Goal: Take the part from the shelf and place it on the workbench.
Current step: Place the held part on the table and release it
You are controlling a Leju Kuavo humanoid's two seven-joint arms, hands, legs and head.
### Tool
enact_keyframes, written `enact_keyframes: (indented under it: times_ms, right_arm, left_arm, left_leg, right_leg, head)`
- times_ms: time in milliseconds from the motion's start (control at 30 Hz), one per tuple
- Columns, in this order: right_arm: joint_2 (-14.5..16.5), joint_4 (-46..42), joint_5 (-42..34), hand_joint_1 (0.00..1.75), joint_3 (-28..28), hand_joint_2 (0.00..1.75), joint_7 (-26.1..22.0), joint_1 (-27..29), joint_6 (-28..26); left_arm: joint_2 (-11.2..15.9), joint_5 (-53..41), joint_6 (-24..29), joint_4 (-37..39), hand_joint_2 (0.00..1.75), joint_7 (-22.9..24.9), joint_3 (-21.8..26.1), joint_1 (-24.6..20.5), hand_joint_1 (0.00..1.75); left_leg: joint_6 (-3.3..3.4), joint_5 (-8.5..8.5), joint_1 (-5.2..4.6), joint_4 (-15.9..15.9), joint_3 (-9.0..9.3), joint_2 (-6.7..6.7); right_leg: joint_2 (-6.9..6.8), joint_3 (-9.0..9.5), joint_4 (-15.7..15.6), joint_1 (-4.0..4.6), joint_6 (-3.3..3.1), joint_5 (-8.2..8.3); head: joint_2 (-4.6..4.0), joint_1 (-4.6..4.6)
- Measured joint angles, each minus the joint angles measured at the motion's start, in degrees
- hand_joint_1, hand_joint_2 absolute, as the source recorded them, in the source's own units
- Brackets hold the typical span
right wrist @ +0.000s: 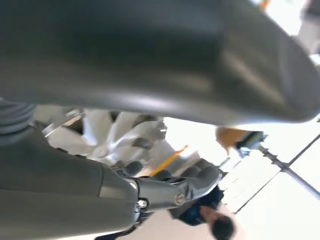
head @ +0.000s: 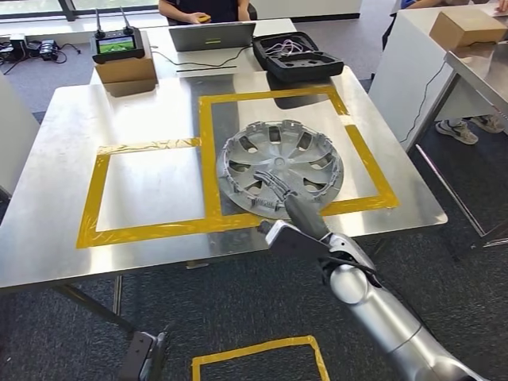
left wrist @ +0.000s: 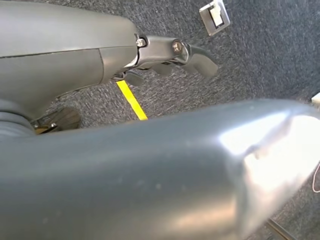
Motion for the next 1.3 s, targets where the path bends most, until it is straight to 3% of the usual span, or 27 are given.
enact_keyframes:
  times_ms: [167,567,1067,1300]
  right_arm:
    - [-0.9,-12.2,-1.7,0.0,-3.5,0.0,-1.1,7.4,1.3]
    - [-1.5,-29.1,-2.1,0.0,-8.6,0.0,-1.3,19.1,1.0]
    - [0.2,-38.3,-3.5,0.0,-10.6,0.0,0.0,30.0,0.4]
    - [1.9,-38.9,-5.0,0.0,-10.7,0.0,0.4,31.7,1.4]
  left_arm:
    - [0.0,-0.1,0.1,0.0,0.0,-0.6,0.7,0.4,0.0]
    - [0.0,0.1,0.8,0.1,0.0,-1.9,2.2,1.7,0.0]
    - [-0.2,0.1,1.2,0.8,0.0,-2.7,3.1,2.8,0.0]
    - [-0.3,0.3,1.5,0.9,0.0,-1.8,3.9,2.7,0.0]
  left_leg:
    - [-0.01,0.0,0.0,0.0,0.04,0.07]
    - [0.02,-0.06,-0.02,0.0,0.12,0.05]
    - [0.0,-0.19,-0.03,0.0,0.18,0.19]
    - [0.46,-0.56,-0.48,0.2,0.18,0.19]
  right_leg:
    - [0.07,-0.04,0.0,0.0,-0.01,0.0]
    - [0.05,0.11,0.0,-0.02,0.05,-0.07]
    - [0.12,0.1,0.0,-0.02,-0.01,-0.15]
    - [0.12,0.19,-0.1,-0.49,0.37,-0.24]
  head:
    - [0.0,0.01]
    - [0.01,0.01]
    - [0.01,0.01]
    - [-0.01,0.01]
